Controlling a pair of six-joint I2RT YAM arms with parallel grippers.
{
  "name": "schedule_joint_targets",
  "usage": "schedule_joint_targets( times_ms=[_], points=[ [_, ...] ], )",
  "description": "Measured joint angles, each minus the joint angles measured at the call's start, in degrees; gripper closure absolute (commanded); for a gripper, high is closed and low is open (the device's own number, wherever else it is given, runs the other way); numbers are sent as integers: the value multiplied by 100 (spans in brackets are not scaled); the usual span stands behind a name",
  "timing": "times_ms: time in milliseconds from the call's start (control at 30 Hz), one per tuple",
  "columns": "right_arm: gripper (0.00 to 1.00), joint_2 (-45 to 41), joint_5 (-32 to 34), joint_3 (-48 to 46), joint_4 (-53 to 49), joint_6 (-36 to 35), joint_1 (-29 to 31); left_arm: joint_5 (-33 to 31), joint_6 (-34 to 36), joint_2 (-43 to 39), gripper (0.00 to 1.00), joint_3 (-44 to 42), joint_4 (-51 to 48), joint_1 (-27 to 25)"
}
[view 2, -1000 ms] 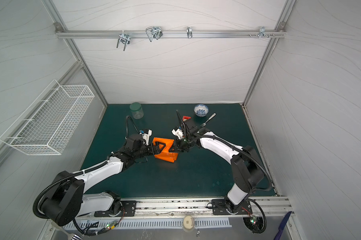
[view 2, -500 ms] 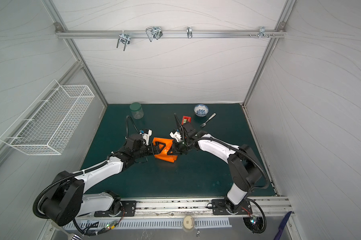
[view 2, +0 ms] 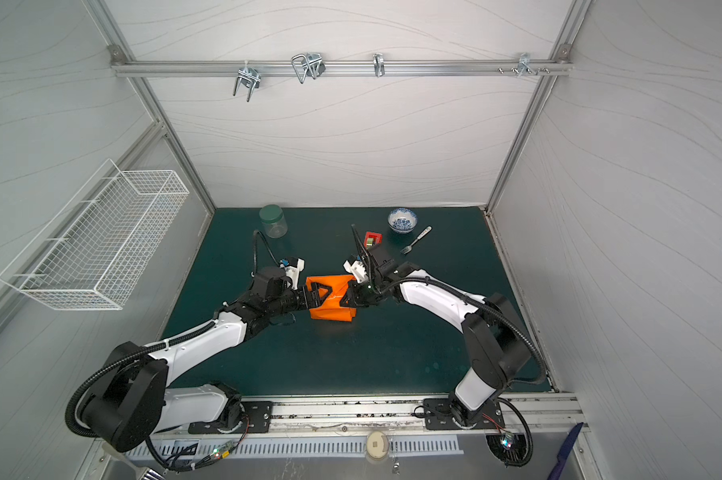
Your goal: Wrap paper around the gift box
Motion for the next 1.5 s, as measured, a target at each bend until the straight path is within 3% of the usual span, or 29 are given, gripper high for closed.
schedule_joint_targets(
  times_ms=[200, 367, 500, 667, 800, 1033, 1300, 1500],
  points=[
    [91, -1126, 435, -374, -175, -348, -37, 22, -120, -90, 1, 271, -378, 0],
    [58, -1910, 1029, -1172, 170, -424, 223, -103, -153, -769, 1, 426, -592, 0],
    [43, -1912, 1394, -1690, 616, -492, 332, -286, -138, -1646, 1, 225, -706, 0],
    [31, -1436, 1486, -1834, 1484, -505, 332, -402, -125, -2597, 1, -990, -507, 0],
    [27, -1014, 1475, -1875, 2142, -568, 348, -378, -120, -2640, 1, -1504, -503, 0],
    [26, -763, 1386, -1906, 2848, -780, 348, -219, 22, -1899, 1, -1141, -24, 0],
    [28, -212, 1235, -1244, 2809, -944, 348, -313, -20, -1237, 1, -634, 46, 103],
    [28, 479, 1272, -282, 2439, -841, 280, -254, -400, -452, 1, -57, -13, 728]
  ],
)
